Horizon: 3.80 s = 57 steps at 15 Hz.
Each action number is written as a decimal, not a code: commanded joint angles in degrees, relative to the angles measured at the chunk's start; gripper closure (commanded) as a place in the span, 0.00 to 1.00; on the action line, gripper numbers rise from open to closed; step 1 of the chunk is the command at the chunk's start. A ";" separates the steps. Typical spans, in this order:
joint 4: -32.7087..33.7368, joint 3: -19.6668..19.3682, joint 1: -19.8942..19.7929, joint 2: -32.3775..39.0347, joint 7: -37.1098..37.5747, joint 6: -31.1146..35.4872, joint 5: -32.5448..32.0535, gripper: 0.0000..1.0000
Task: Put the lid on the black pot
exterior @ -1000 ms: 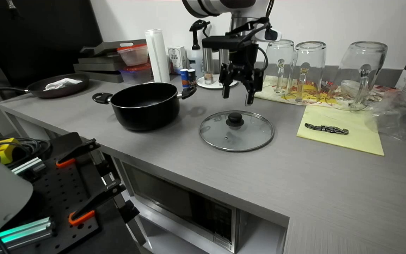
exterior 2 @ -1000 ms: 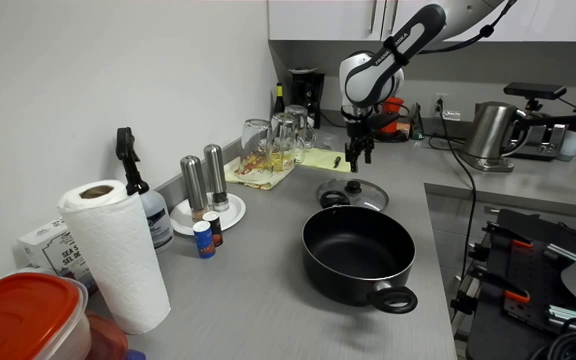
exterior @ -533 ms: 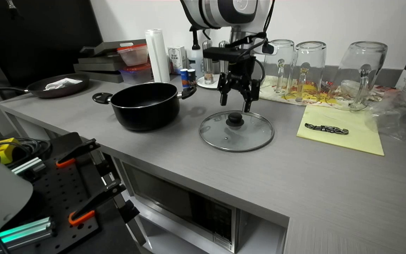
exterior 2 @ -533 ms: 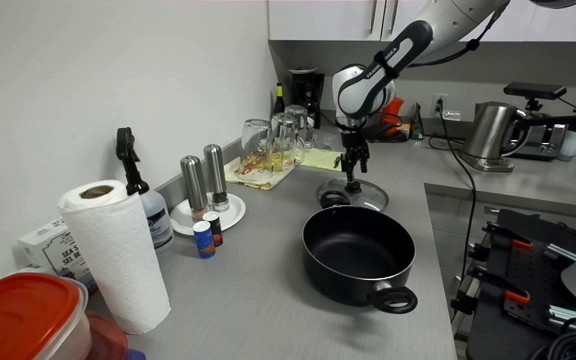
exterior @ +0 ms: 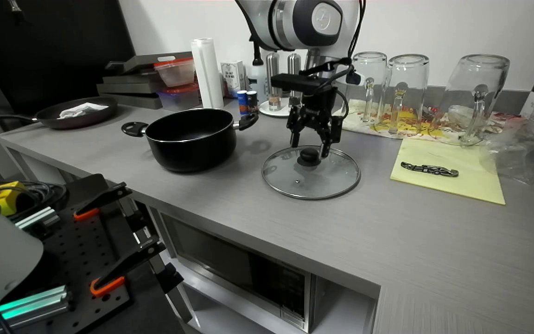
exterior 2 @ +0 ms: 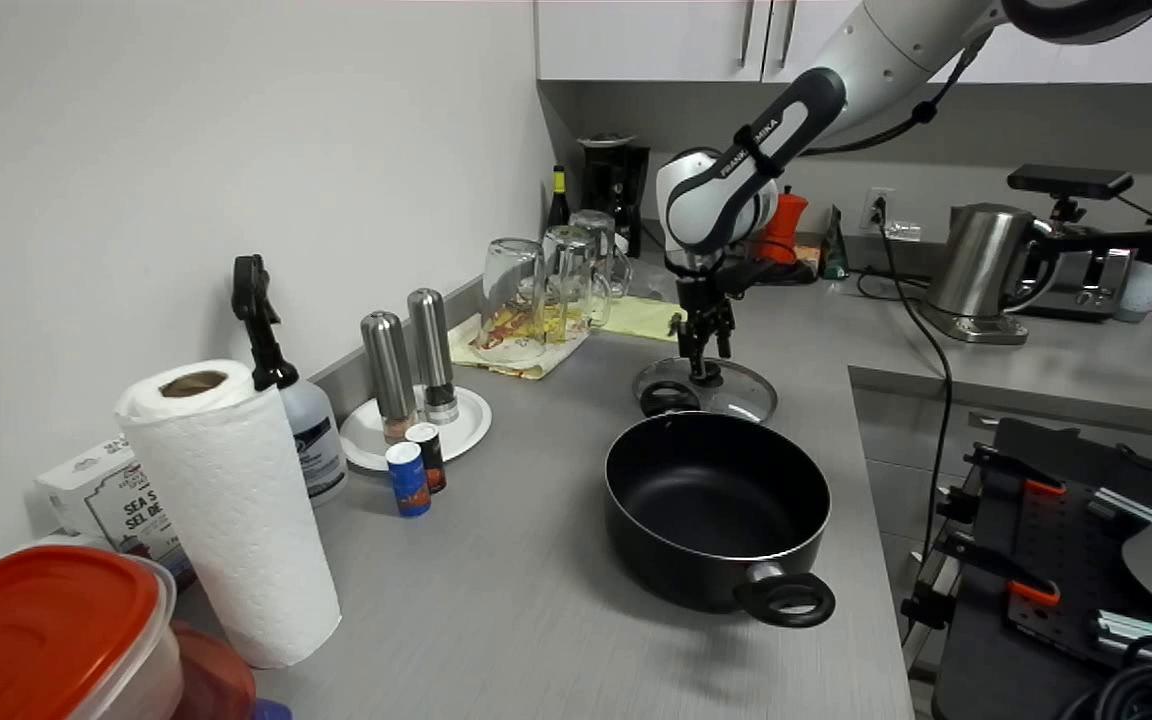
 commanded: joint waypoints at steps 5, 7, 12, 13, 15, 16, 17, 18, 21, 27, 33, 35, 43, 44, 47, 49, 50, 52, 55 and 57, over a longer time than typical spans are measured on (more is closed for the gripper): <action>4.59 0.21 -0.16 2.99 -2.53 -2.22 0.77 0.42; 4.78 0.25 -0.23 3.02 -2.64 -2.14 0.87 0.56; 5.09 0.42 -0.45 2.82 -3.31 -2.24 1.08 0.75; 4.59 0.24 -0.31 2.06 -3.16 -2.30 0.85 0.75; 2.63 -0.54 0.12 -0.81 -2.39 -2.63 -0.04 0.75; 1.99 -0.81 0.19 -1.81 -2.34 -2.70 -0.38 0.75; 0.42 -1.83 0.84 -4.12 -0.92 -2.97 -1.37 0.75; -0.33 -2.10 0.88 -5.50 -0.88 -3.03 -1.68 0.75; -3.81 -3.21 1.32 -11.80 -0.65 -3.96 -3.38 0.75; -13.21 -2.08 2.94 -25.77 -2.38 -3.92 -7.71 0.75; -20.90 1.63 7.31 -35.29 -2.53 -3.78 -12.16 0.75; -22.55 3.18 8.73 -36.72 -2.34 -3.60 -12.85 0.75; -27.02 8.22 13.19 -37.28 -2.18 -3.17 -13.06 0.75; -27.36 8.64 13.58 -37.18 -2.22 -3.26 -12.99 0.75; -28.63 9.95 14.88 -36.78 -1.55 -2.78 -13.44 0.75; -29.34 10.78 15.76 -36.57 -1.53 -2.66 -13.57 0.75; -29.67 11.17 16.15 -36.51 -1.63 -2.56 -13.63 0.75; -30.24 11.95 16.95 -36.33 -1.77 -1.87 -13.89 0.75; -30.63 13.04 17.98 -35.71 -2.06 -0.92 -13.97 0.75; -30.78 13.61 18.59 -35.19 -2.27 -0.40 -14.05 0.75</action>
